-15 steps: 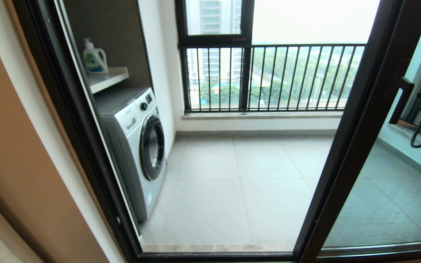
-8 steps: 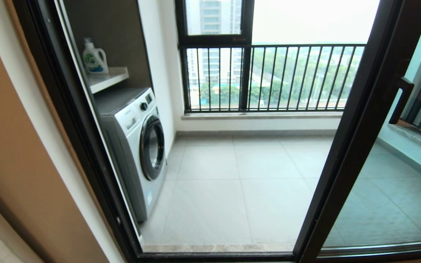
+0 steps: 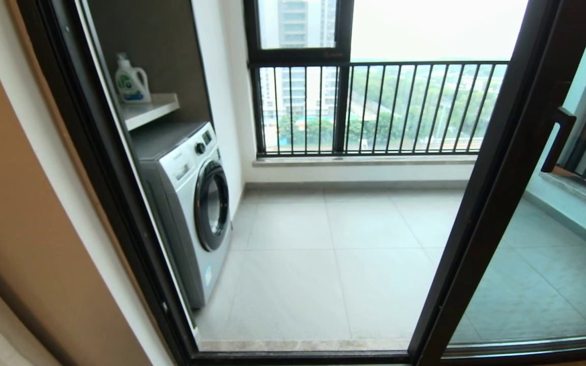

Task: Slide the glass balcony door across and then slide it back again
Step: Close the slid door

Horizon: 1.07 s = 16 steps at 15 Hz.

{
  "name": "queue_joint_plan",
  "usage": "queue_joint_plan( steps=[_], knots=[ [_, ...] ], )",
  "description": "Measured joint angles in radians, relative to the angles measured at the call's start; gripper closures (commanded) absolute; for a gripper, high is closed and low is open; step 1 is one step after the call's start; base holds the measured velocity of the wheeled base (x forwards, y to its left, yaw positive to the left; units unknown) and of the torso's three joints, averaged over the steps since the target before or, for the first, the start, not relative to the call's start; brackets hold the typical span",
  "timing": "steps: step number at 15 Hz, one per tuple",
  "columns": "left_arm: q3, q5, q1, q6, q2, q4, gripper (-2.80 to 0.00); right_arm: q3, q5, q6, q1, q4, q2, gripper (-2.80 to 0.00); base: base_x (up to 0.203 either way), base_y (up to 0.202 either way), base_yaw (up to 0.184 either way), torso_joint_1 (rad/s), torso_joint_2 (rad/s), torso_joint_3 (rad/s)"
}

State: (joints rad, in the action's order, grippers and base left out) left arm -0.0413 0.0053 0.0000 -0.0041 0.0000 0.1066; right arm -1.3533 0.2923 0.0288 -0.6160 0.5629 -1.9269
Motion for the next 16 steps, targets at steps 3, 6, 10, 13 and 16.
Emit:
queue_joint_plan(
  steps=[3,6,10,13,16],
  knots=[
    [0.0,0.0,0.0,0.0,0.0,0.0,0.0,-0.004,-0.003,0.0,0.042,0.002,-0.037,0.0,0.0,0.0,0.0,0.0,0.0,0.0],
    [0.0,0.0,0.0,0.0,0.0,0.001,0.0,-0.012,-0.049,0.0,0.088,0.002,-0.05,0.0,0.0,0.0,0.0,0.0,0.0,0.0],
    [0.0,0.0,0.0,0.0,0.0,0.0,0.0,-0.017,-0.068,0.0,0.143,0.002,-0.056,0.0,0.0,0.0,0.0,0.0,0.0,0.0],
    [0.0,0.0,0.0,0.0,0.0,0.0,0.0,-0.017,-0.088,0.0,0.172,0.003,-0.057,0.0,0.0,0.0,0.0,0.0,0.0,0.0],
    [0.0,-0.001,0.0,0.0,0.0,0.0,0.0,-0.016,-0.091,0.001,0.19,0.003,-0.057,0.0,0.0,0.0,0.0,0.0,0.0,0.0]
  ],
)
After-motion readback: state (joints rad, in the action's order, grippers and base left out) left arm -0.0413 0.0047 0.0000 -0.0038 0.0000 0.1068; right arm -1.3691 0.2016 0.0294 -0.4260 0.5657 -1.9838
